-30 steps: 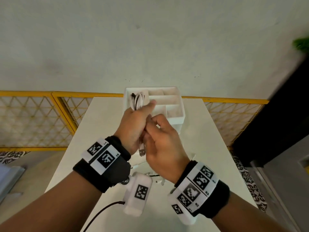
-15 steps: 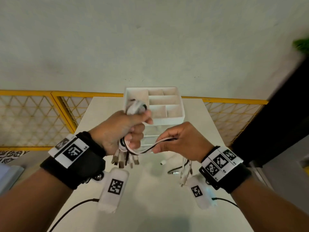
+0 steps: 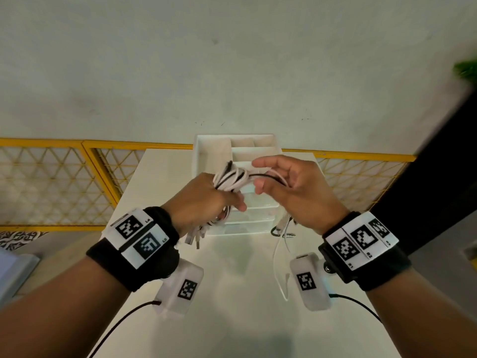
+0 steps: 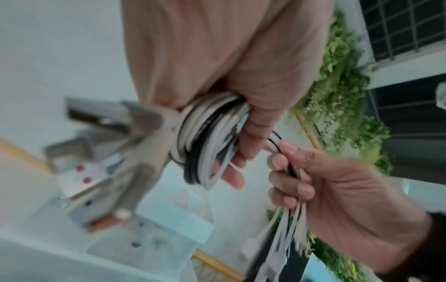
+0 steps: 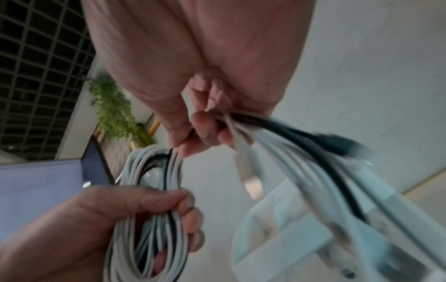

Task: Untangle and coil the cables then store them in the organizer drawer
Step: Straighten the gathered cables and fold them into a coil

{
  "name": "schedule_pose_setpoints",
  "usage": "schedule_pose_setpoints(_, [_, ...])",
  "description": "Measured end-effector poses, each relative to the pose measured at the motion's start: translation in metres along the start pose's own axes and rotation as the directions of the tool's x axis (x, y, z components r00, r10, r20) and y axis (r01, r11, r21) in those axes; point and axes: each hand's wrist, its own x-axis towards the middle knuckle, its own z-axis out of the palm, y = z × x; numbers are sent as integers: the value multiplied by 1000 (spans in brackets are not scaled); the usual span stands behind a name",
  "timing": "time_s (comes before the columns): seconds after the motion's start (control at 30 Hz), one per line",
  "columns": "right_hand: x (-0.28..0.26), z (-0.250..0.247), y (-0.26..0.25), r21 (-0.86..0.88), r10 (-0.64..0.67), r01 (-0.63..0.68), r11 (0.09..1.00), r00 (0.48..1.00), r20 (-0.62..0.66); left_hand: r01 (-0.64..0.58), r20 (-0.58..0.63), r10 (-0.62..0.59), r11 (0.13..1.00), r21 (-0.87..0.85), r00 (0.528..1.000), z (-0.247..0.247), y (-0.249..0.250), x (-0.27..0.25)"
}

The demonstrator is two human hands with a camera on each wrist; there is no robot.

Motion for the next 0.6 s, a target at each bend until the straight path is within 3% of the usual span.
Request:
schedule_pose_setpoints(0.1, [-4,-11,9,-3,-7,7,1000,998,-69,-19,-154,-14,977,-212,988,-6,-8,4])
schedule_pose_setpoints(0.23, [-10,-8,10,-38,-83,79,996,990,-115,-29,-130,-37,880,-474,991,-6,-5,2])
schedule_pose_setpoints(0.47, [-7,14,-2,-132,-312,284,950,902,-299,-55,-45,35,800,-598,998,4,11,-6])
schedule_pose_setpoints(0.6, [-11,51,-9,-272,-487,420,865,834,-259,-77,-44,63,819,-569,997,17,20,-6])
